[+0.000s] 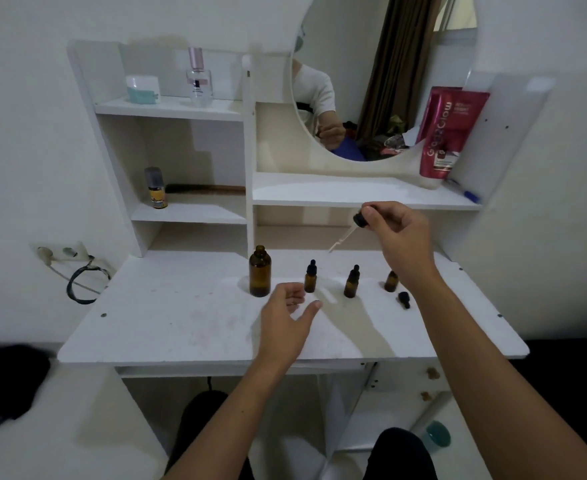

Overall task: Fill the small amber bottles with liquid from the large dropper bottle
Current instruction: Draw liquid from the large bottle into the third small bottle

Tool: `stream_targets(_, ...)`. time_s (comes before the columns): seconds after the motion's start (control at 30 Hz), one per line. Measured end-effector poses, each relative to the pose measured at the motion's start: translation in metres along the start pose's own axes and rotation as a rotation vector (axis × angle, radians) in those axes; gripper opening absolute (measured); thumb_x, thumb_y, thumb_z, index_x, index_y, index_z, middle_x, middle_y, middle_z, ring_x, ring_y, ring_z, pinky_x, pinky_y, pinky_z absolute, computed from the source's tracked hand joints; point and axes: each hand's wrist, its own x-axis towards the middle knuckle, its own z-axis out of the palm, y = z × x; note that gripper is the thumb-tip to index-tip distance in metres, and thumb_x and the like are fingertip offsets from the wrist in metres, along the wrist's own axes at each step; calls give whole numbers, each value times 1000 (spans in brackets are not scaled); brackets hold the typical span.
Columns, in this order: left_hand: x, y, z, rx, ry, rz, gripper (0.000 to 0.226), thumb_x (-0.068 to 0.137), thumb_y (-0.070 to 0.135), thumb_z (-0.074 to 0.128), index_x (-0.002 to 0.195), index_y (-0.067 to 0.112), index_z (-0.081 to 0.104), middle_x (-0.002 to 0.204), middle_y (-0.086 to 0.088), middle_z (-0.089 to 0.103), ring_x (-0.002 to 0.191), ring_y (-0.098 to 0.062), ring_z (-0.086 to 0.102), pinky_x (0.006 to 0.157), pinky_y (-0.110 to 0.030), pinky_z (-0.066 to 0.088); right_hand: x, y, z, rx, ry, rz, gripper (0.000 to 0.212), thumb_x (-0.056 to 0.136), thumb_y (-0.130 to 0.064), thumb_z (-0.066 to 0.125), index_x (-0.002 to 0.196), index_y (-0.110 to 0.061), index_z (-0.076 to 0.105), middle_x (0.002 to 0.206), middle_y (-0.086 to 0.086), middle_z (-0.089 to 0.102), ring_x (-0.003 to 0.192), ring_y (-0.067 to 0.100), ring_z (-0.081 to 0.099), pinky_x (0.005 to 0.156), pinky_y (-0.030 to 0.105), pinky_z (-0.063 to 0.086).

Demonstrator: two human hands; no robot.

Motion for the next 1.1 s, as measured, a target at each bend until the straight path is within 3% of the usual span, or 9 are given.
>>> stream_targets(0.13,-6,13,54,-26,-208,60,42,88,32,81,125,23,63,113,15,68,103,1,64,95,-20,54,-5,13,-45,-51,88,23,13,97,-23,74,108,-18,80,98,-2,81,99,14,77,100,40,59)
stream_targets(0.27,-3,22,100,-11,-283,109,43,91,30,78,130,23,62,122,11,68,109,0,64,100,-23,53,-5,27,-80,-108,158,62,17,97,-24,74,112,-18,79,99,-2,81,98,11,77,101,38,59)
stream_targets(0.4,5,27,135,58,-304,131,50,96,31,71,142,25,53,137,17,55,127,-3,53,111,-27,45,-4,40,-95,-164,188,75,21,97,-26,74,115,-16,78,99,-4,80,97,8,76,99,35,59)
stream_targets(0.6,23,26,162,164,-257,107,61,101,31,64,154,16,39,157,1,43,145,-15,40,119,-31,35,-4,56,-96,-210,164,64,12,98,-21,73,109,-18,78,93,-10,80,91,2,75,92,22,58)
stream_targets(0.77,42,25,172,206,-267,87,53,101,21,62,151,11,45,148,-4,54,138,-17,49,112,-26,37,-2,68,-91,-232,120,60,9,98,-20,73,104,-17,78,89,-8,80,88,1,75,88,16,56)
stream_targets(0.97,55,17,183,195,-233,80,24,101,21,59,125,21,63,110,6,71,103,-12,68,96,-33,53,4,80,-83,-255,48,92,12,96,-21,75,103,-13,79,86,-7,81,88,3,76,87,15,56)
stream_targets(1.1,54,17,181,170,-219,100,24,101,18,60,125,19,65,107,8,72,101,-8,66,92,-25,52,6,88,-78,-304,45,126,6,93,-17,77,90,-14,79,82,-8,79,85,4,74,83,12,52)
